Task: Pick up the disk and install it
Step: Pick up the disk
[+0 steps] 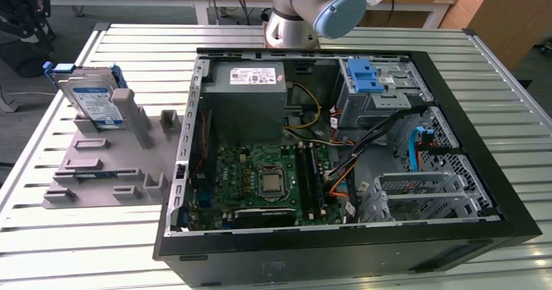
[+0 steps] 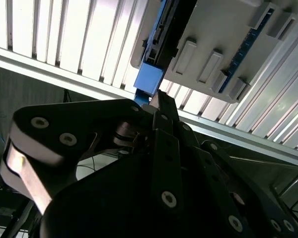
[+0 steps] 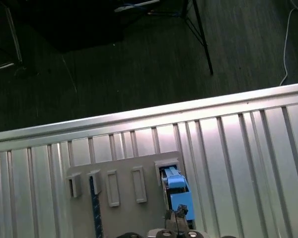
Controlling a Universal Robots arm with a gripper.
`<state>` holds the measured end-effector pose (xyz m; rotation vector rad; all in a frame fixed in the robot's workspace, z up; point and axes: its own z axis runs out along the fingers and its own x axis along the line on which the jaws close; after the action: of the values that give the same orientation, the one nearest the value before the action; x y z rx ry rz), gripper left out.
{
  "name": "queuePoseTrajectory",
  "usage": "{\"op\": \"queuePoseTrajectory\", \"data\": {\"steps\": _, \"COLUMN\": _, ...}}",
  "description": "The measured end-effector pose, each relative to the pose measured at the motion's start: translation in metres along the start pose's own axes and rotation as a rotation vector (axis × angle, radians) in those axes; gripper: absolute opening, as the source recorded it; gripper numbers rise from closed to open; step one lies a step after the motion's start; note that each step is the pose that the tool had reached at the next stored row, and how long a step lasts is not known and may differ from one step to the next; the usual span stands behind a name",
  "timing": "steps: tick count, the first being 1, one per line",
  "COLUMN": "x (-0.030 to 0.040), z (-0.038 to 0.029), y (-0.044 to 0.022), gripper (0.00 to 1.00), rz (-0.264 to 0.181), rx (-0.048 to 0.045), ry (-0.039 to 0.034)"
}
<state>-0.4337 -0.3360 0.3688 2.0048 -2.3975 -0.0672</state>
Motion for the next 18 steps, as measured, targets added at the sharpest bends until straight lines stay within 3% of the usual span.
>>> {"op": "queuePoseTrajectory", "data": {"steps": 11, "x": 0.0, "z": 0.0001, "y": 0.0, "gripper": 0.11, "rz": -0.002, "rx": -0.0001, "ry": 0.0001}}
{"op": "queuePoseTrajectory", "data": {"steps": 16, "x": 0.0, "z": 0.0018, "y": -0.0001, "gripper": 0.11, "rz": -0.078, "rx": 0.0003, "ry": 0.0031}}
{"op": "queuePoseTrajectory", "data": {"steps": 18, "x": 0.0001, "z": 0.003, "y": -0.0001, "gripper": 0.11, "rz": -0.1, "rx": 0.0051, "ry": 0.0034}}
